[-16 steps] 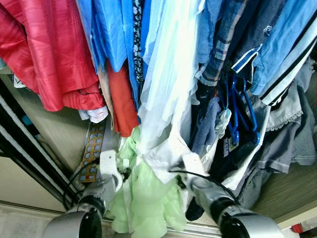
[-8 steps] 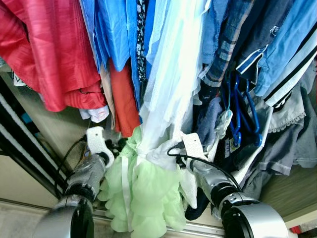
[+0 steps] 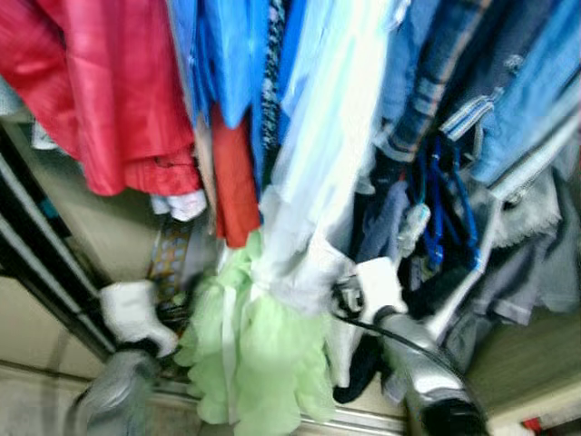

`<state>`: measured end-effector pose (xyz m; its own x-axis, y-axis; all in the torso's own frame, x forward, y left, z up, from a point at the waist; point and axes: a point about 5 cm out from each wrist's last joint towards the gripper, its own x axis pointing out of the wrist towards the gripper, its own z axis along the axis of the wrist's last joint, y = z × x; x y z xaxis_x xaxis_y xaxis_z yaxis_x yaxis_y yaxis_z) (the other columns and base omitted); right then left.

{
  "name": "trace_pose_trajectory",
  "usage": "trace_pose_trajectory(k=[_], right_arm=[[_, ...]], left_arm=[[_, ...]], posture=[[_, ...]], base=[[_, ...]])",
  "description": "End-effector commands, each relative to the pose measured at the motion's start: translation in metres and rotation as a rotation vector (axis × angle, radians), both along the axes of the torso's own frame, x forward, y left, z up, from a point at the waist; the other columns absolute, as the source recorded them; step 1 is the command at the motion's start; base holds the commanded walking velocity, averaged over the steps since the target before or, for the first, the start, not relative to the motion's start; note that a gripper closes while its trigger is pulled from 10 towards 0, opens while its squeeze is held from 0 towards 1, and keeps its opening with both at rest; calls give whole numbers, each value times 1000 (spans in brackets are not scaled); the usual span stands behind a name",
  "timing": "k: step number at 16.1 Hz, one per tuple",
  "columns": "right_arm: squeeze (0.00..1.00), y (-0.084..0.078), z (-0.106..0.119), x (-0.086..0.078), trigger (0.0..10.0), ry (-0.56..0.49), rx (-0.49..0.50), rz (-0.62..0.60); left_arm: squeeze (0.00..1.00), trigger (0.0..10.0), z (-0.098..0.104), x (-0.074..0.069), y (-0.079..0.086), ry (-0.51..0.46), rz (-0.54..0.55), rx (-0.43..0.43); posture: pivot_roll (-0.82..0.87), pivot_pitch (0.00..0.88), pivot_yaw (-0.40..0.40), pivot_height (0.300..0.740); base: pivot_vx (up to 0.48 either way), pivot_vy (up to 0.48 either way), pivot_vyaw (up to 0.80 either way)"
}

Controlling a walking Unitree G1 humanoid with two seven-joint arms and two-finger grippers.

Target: Clean up the room

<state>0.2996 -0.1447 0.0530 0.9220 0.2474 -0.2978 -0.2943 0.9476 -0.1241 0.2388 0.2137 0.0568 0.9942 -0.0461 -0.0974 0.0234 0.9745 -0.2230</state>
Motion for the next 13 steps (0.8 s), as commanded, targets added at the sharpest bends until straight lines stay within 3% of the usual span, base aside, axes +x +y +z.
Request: trace_pose_trajectory(k=[1,3,6,8,10,11,13], right_arm=[[0,-3,12,0,10000,-47,7,9],[0,-15,25,-6,10000,-85,20,2],[0,-13,39,-5,10000,-129,20,47],[0,-8,48,-2,10000,-116,53,121],[0,-2,61,4,10000,-136,43,162],[0,-1,64,8,10000,-142,54,146],[0,-4,65,6,10000,-151,69,100]], left_arm=[[0,10000,6,-2,1,4,12,-3],[0,10000,16,-2,-2,-24,-17,-14],[0,10000,30,19,1,-99,-38,68],[0,10000,52,34,5,-162,-184,153],[0,10000,49,31,13,-122,-309,205],[0,10000,43,20,13,-98,-366,213],[0,10000,40,5,11,-94,-376,195]], posture=[[-3,0,-89,740],[-6,0,-88,740],[-10,0,-80,740],[-8,0,-86,740],[4,0,-108,740],[2,0,-112,740],[-1,0,-107,740]], base=[[0,0,0],[0,0,0],[0,0,0],[0,0,0],[0,0,0],[0,0,0],[0,0,0]])
